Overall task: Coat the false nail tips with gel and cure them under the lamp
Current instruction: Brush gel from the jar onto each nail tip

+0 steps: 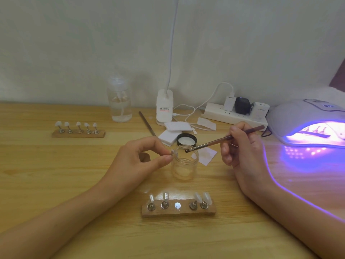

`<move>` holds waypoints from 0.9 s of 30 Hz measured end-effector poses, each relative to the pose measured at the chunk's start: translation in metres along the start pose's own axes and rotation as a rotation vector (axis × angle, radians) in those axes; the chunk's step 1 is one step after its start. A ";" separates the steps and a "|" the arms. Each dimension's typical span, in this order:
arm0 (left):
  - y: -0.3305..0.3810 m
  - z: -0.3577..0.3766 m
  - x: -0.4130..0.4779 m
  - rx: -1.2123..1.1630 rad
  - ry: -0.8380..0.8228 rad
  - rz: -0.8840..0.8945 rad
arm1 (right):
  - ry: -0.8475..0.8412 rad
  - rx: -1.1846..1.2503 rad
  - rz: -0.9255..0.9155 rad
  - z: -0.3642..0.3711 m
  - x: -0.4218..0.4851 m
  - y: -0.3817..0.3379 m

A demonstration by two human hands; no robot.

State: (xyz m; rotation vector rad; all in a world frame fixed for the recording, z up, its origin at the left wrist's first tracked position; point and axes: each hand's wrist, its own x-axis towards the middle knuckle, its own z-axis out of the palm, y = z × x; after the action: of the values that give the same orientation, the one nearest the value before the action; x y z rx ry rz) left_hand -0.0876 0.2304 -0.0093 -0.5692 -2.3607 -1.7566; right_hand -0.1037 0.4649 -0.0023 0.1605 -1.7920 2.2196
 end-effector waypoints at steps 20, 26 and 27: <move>0.023 -0.013 -0.001 -0.060 0.069 -0.017 | -0.006 0.137 0.017 -0.013 0.012 -0.001; 0.046 -0.007 -0.018 0.052 -0.169 -0.008 | -0.011 0.155 0.032 -0.012 0.012 0.003; 0.048 -0.004 -0.023 0.095 -0.220 0.003 | -0.017 0.149 0.034 -0.012 0.012 0.004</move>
State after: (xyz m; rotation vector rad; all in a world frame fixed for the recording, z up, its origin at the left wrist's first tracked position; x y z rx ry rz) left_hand -0.0491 0.2338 0.0268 -0.7882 -2.5695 -1.6452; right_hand -0.1150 0.4780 -0.0055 0.1816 -1.6489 2.3832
